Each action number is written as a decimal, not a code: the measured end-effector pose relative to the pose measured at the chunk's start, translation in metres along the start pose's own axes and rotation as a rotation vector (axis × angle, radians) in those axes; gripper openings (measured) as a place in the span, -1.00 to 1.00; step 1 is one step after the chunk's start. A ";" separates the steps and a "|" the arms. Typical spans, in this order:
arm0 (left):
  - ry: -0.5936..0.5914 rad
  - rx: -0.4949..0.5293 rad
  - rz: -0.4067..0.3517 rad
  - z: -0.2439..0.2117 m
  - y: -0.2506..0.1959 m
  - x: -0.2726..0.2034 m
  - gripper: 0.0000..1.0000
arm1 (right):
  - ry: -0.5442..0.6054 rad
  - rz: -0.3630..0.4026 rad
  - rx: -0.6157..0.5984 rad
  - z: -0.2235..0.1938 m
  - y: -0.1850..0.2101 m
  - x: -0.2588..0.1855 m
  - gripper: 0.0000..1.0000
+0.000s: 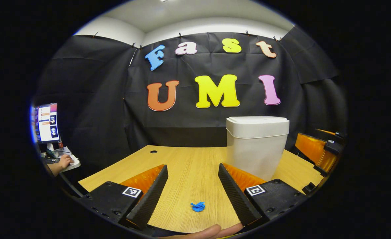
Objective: Press the lid of the desktop garbage bin to open it, pick up the crumpled paper on the desktop and throw it into the bin, then pick up the pop can on the desktop and drop it into the bin, and finally close the garbage bin lid.
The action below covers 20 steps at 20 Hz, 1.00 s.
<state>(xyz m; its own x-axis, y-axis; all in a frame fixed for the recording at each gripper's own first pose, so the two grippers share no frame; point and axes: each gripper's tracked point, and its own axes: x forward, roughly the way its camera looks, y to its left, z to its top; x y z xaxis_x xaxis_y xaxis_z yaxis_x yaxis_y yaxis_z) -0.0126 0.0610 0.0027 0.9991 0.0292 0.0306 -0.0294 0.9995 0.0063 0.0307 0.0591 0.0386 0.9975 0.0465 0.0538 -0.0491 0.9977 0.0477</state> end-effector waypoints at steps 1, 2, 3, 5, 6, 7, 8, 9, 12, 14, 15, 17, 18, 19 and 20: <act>0.001 -0.003 0.000 0.000 0.000 0.000 0.96 | -0.006 0.000 -0.003 0.009 0.002 0.004 0.76; -0.004 -0.005 -0.004 0.003 0.001 -0.003 0.96 | -0.013 -0.005 -0.008 0.022 0.003 0.013 0.60; -0.009 -0.004 -0.003 0.004 0.001 -0.004 0.96 | -0.017 0.003 -0.010 0.031 0.007 0.019 0.38; -0.013 -0.004 -0.006 0.006 0.000 -0.004 0.97 | -0.014 0.013 -0.016 0.044 0.012 0.029 0.12; -0.013 -0.006 -0.011 0.006 -0.001 -0.005 0.96 | -0.014 0.017 -0.021 0.051 0.014 0.034 -0.06; -0.015 -0.007 -0.013 0.007 0.000 -0.006 0.97 | -0.016 0.014 -0.031 0.058 0.015 0.039 -0.24; -0.016 -0.010 -0.014 0.007 0.002 -0.007 0.97 | -0.012 0.011 -0.035 0.062 0.014 0.044 -0.35; -0.015 -0.015 -0.015 0.007 0.002 -0.007 0.97 | 0.001 0.021 -0.031 0.064 0.017 0.049 -0.85; -0.008 -0.027 -0.014 0.006 0.006 -0.006 0.97 | 0.031 0.048 -0.041 0.072 0.027 0.071 -1.00; -0.003 -0.035 -0.011 0.006 0.008 -0.005 0.97 | 0.049 0.022 -0.049 0.075 0.025 0.090 -1.00; 0.001 -0.038 -0.010 0.005 0.009 -0.004 0.97 | 0.062 0.008 -0.054 0.076 0.024 0.100 -0.99; 0.000 -0.049 -0.002 0.006 0.012 -0.006 0.97 | 0.096 0.008 -0.032 0.074 0.029 0.114 -1.00; 0.000 -0.052 -0.003 0.006 0.013 -0.007 0.97 | 0.118 0.005 -0.024 0.071 0.028 0.119 -1.00; 0.000 -0.053 -0.004 0.006 0.012 -0.007 0.97 | 0.137 -0.001 -0.017 0.068 0.028 0.123 -1.00; 0.000 -0.054 -0.004 0.006 0.013 -0.007 0.97 | 0.157 -0.003 -0.018 0.063 0.028 0.128 -1.00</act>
<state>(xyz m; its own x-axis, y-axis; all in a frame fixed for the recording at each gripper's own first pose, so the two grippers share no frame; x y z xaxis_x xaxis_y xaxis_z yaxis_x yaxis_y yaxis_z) -0.0201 0.0735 0.0082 0.9992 0.0247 0.0309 -0.0232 0.9986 -0.0476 0.1533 0.0901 0.1101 0.9934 0.0495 -0.1034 -0.0468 0.9985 0.0292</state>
